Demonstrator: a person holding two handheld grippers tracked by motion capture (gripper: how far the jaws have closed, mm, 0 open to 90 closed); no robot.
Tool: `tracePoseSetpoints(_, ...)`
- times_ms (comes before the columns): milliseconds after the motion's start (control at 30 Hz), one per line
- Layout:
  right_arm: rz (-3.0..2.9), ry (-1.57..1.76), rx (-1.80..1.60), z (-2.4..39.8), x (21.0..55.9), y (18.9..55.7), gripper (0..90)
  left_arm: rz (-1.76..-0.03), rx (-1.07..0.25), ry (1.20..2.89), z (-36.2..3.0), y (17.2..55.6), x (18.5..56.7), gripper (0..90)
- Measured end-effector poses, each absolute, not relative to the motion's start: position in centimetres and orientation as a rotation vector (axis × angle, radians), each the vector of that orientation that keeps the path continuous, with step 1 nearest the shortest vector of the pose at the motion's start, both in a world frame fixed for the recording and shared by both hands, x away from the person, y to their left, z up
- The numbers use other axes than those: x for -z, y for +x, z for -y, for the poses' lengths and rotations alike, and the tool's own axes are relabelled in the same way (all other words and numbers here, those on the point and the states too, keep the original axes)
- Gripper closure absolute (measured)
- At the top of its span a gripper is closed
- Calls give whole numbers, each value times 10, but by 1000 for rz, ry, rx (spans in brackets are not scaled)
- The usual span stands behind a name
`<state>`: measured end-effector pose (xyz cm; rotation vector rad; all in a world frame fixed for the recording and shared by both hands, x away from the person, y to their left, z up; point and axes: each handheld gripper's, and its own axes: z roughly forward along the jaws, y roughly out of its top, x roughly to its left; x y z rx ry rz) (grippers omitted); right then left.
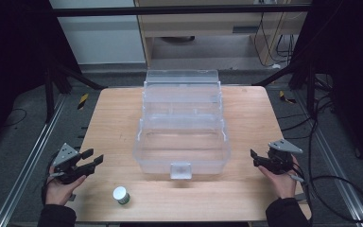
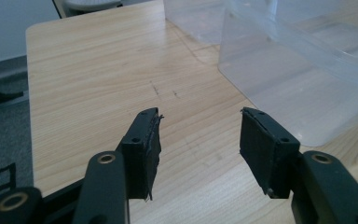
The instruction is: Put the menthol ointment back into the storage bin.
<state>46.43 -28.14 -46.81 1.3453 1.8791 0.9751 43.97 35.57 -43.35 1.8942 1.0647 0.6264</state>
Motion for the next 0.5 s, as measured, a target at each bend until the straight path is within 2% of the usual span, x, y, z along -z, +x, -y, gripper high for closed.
tracePoseSetpoints(333, -1907, 1335, -948, 281, 470, 466, 187, -907, -551, 2024, -356, 441, 419, 442)
tracePoseSetpoints(500, -1917, 1330, -932, 280, 471, 466, 184, -829, -495, 2094, -358, 440, 410, 397)
